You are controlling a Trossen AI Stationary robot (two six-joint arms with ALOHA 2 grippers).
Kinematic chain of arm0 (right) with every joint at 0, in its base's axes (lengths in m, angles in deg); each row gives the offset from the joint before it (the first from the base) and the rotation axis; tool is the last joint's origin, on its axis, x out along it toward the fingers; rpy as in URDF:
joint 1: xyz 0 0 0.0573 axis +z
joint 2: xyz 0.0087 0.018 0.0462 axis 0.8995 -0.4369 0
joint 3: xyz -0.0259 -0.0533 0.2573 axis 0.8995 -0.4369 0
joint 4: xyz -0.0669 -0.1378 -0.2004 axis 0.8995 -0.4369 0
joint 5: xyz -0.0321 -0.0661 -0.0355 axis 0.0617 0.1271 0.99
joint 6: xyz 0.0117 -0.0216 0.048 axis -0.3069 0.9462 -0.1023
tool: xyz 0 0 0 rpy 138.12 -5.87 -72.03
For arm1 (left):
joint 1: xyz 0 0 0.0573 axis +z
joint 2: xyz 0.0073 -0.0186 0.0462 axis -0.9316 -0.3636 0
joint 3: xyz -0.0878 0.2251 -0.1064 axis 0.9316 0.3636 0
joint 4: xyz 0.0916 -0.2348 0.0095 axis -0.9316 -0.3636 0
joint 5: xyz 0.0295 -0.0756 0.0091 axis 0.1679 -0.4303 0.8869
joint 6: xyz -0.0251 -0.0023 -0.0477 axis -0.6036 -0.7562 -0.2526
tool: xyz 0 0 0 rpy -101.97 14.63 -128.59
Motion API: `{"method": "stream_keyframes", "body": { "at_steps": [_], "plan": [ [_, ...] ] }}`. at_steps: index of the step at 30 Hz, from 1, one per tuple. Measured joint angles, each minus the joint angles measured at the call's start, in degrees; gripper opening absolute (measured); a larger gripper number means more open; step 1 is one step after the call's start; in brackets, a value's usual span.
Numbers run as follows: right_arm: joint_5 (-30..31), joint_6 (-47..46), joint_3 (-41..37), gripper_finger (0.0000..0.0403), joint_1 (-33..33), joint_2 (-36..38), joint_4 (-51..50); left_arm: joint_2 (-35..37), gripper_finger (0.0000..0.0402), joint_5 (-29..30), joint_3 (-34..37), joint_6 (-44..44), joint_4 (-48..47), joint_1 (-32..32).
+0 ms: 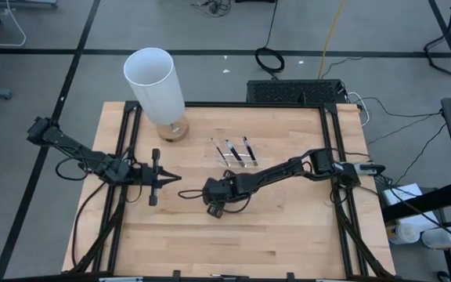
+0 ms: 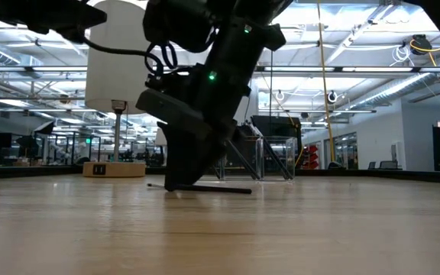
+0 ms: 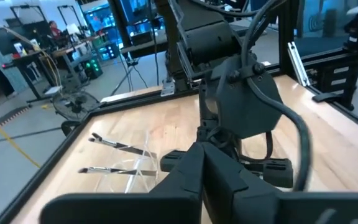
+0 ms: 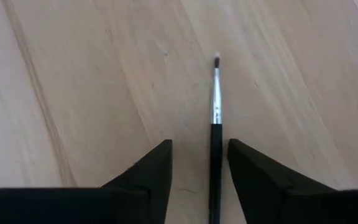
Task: Put items in baskets/containers
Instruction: Put the black eyeshadow brush into the transparent organizer
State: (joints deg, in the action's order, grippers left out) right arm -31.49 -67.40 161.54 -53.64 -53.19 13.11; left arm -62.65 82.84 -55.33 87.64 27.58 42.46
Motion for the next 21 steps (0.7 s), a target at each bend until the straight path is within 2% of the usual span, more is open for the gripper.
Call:
{"method": "stream_keyframes", "body": {
  "at_steps": [4, 13, 21],
  "plan": [
    [-0.9, 1.2, -0.5, 0.0111, 0.0, -0.2, -1.3, -0.1, 0.0006, -0.1, 0.0, -2.2, -0.5, 0.0],
    [-4.1, 2.1, -4.7, 0.0009, -0.3, -0.2, 1.0, -0.1, 0.004, -0.2, 0.0, -4.5, -1.5, -0.2],
    [-1.6, 2.6, -4.8, 0.0003, 0.0, 2.4, 2.7, -0.1, 0.0042, -0.3, 0.0, -6.4, -3.4, -0.2]
  ]
}}
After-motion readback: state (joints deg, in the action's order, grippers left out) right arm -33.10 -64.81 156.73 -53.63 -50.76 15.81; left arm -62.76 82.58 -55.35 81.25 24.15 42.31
